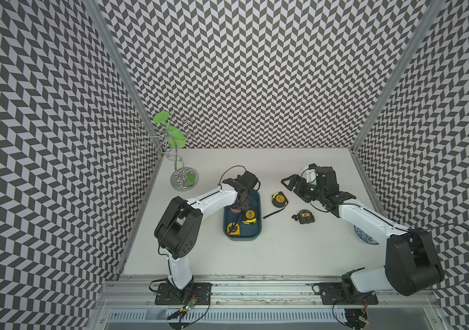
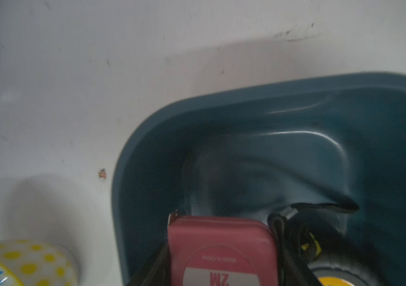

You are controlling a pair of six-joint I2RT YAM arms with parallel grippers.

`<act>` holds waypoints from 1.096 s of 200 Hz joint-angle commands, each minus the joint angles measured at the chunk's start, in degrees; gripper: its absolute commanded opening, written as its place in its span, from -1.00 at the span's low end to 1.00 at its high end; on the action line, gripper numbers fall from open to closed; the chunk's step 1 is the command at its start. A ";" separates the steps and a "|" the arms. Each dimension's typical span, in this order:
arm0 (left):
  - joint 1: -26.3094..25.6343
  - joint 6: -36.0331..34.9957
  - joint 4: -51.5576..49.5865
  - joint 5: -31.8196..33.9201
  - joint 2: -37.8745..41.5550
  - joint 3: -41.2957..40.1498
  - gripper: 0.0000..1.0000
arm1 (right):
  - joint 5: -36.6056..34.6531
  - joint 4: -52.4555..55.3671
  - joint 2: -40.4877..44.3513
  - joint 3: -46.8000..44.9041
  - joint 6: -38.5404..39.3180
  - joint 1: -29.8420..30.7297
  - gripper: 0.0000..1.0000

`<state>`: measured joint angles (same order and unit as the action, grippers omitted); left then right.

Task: Take the tape measure out of the storage box
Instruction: Place the tape measure in the storage box.

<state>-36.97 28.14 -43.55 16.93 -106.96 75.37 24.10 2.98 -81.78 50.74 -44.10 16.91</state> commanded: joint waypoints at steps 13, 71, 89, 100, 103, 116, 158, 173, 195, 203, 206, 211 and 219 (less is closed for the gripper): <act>0.23 3.18 5.22 0.37 -1.99 -1.38 -0.44 | 0.45 -1.14 1.25 0.11 0.60 -0.28 0.95; 0.32 7.40 4.40 2.35 -3.82 -0.37 0.65 | 0.45 -1.10 2.59 -1.35 0.60 -0.30 0.95; 0.31 8.28 3.78 2.84 -3.05 -0.05 0.88 | 0.45 -1.17 2.67 -1.29 0.60 -0.25 0.95; 0.32 8.83 3.25 3.26 -2.36 0.19 0.94 | 0.45 -1.14 2.53 -1.18 0.60 -0.28 0.95; 0.32 8.93 3.22 3.35 -2.11 0.21 0.96 | 0.45 -1.16 2.53 -1.17 0.60 -0.29 0.95; 0.23 9.12 3.04 3.36 -1.23 0.21 0.99 | 0.45 -1.14 2.50 -1.17 0.60 -0.29 0.95; -0.24 10.12 0.46 3.85 1.00 1.40 0.99 | 0.45 -1.10 2.36 -1.17 0.60 -0.30 0.95; -0.56 10.31 0.69 4.25 2.53 1.10 0.99 | 0.45 -1.19 2.26 -1.17 0.60 -0.34 0.95; -0.50 11.13 -0.66 4.72 2.87 1.36 0.97 | 0.45 -1.49 1.81 -1.01 0.60 -0.36 0.95; -0.48 11.47 -1.14 4.80 2.87 1.46 0.97 | 0.45 -1.50 1.80 -0.91 0.60 -0.35 0.95; -0.52 11.60 -1.30 4.93 2.83 1.49 0.96 | 0.45 -1.49 1.75 -0.84 0.60 -0.33 0.95; -0.52 11.83 -1.47 5.04 2.81 1.46 0.94 | 0.45 -1.53 1.71 -0.79 0.60 -0.30 0.95; -0.47 11.77 -1.24 4.79 2.67 1.29 0.91 | 0.45 -1.63 1.61 -0.73 0.60 -0.37 0.95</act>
<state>-37.15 38.72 -42.83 20.45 -105.41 75.42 24.27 3.38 -80.58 50.09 -44.01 16.91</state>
